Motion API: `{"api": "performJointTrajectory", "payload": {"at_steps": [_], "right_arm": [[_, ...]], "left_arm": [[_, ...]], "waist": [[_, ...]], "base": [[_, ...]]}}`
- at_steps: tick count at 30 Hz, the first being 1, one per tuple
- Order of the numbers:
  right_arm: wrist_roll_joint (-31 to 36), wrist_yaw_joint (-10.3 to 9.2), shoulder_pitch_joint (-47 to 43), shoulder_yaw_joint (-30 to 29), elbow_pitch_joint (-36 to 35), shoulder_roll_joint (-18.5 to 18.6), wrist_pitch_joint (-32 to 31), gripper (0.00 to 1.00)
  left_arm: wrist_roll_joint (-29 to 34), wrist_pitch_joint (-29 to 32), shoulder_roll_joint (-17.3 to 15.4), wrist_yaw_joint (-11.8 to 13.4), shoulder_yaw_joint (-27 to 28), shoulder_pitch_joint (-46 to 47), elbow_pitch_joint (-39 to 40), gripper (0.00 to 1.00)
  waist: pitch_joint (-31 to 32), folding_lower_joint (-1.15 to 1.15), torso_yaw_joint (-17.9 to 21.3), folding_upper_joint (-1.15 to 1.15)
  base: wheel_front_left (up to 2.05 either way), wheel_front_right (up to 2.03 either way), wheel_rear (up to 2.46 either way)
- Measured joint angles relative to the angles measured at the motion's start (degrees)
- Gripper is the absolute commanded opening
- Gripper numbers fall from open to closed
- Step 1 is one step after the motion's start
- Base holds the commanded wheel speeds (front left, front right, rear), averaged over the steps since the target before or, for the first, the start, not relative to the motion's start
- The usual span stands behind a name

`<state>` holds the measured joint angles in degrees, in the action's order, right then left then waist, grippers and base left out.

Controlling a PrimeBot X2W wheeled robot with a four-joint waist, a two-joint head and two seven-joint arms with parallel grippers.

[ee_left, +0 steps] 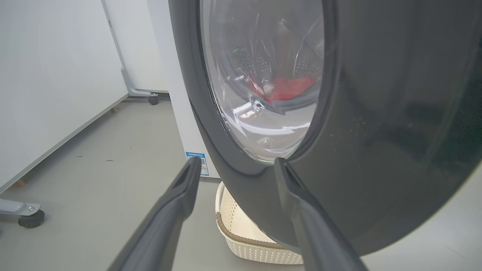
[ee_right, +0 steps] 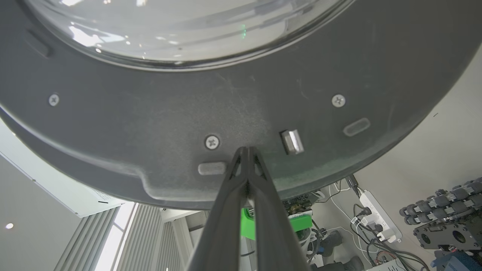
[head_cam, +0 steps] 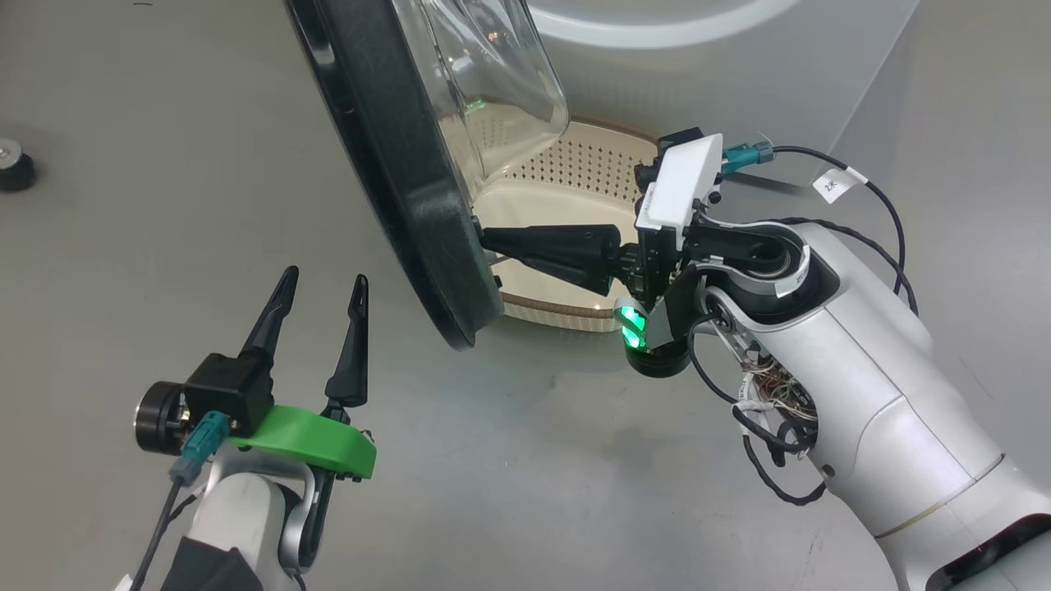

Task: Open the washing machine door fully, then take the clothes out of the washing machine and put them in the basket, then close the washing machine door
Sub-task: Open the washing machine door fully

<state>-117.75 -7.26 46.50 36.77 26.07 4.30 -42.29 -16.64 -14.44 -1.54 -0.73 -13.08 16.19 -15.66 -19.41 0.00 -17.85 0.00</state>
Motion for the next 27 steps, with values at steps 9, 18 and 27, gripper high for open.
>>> {"api": "performJointTrajectory", "payload": {"at_steps": [9,18,27], "right_arm": [[-1.7,-0.01,0.0,4.0,-1.0,0.0,3.0,0.0],[2.4,0.97,0.1,4.0,0.6,-0.1,7.5,0.0],[16.6,7.05,-0.1,7.5,1.2,7.8,15.3,0.0]], "left_arm": [[0.0,0.0,0.0,0.5,-0.2,0.0,0.1,1.0],[0.0,0.0,0.0,1.2,1.6,-0.1,0.0,1.0],[0.1,0.0,0.0,1.7,4.1,-2.0,-0.3,1.0]], "waist": [[-0.2,0.0,0.2,0.0],[1.8,0.0,2.1,0.0],[5.3,0.0,5.0,0.0]], "base": [[0.0,0.0,0.0],[0.0,0.0,0.0],[0.0,0.0,0.0]]}}
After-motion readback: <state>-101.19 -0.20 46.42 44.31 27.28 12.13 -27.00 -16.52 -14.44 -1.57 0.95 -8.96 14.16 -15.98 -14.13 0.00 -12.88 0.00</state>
